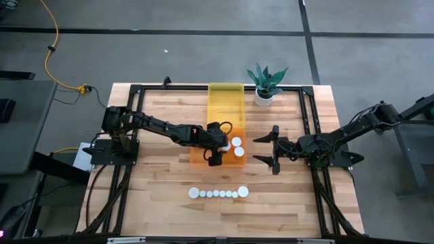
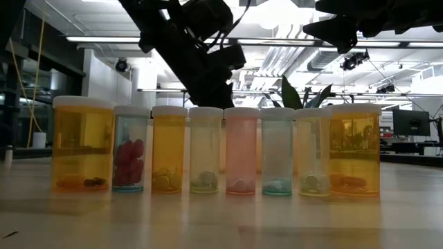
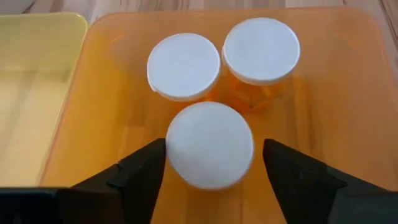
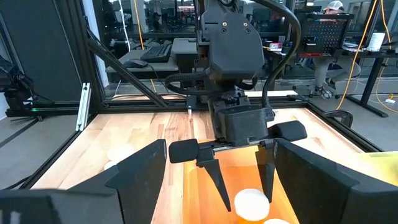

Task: Pick and place medicine bottles into bin by pill shape (circle, oval)
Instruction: Put the big orange pill bottle into the orange bin

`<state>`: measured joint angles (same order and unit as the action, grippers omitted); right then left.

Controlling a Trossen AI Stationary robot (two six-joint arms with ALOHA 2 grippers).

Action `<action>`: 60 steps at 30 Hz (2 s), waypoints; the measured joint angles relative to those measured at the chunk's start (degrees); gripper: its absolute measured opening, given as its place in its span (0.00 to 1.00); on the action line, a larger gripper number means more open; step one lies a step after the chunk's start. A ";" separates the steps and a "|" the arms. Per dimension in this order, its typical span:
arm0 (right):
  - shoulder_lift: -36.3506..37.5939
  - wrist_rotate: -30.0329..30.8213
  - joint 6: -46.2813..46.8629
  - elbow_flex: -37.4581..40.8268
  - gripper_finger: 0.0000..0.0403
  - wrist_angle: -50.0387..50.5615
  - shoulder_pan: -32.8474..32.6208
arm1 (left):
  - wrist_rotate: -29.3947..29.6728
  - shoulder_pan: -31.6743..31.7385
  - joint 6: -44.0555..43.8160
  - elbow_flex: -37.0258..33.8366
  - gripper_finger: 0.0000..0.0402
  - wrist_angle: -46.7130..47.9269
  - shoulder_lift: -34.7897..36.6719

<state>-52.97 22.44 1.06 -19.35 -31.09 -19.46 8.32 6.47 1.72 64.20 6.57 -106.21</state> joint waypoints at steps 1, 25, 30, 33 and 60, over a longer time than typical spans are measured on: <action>0.00 0.00 0.00 0.00 0.71 0.00 -0.02 | 0.01 0.04 -0.01 0.00 0.66 -0.14 0.01; 0.00 -0.02 0.00 0.00 0.71 0.55 -0.02 | 4.83 -6.23 -8.60 -13.98 0.71 -1.71 34.81; 0.00 -0.02 0.00 0.00 0.71 0.42 -0.02 | 11.72 -14.02 -8.70 -31.60 0.71 -25.82 43.95; 0.00 -0.02 -0.24 0.00 0.71 0.31 -0.02 | 14.59 -17.27 -8.54 -39.92 0.71 -38.81 47.03; -2.13 -5.95 9.87 -1.59 0.71 -0.70 -1.96 | 16.24 -18.42 -2.54 -45.70 0.71 -46.64 51.10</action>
<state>-55.10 16.49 10.93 -20.95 -31.79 -21.42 24.56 -11.94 -0.82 18.50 -40.07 -55.11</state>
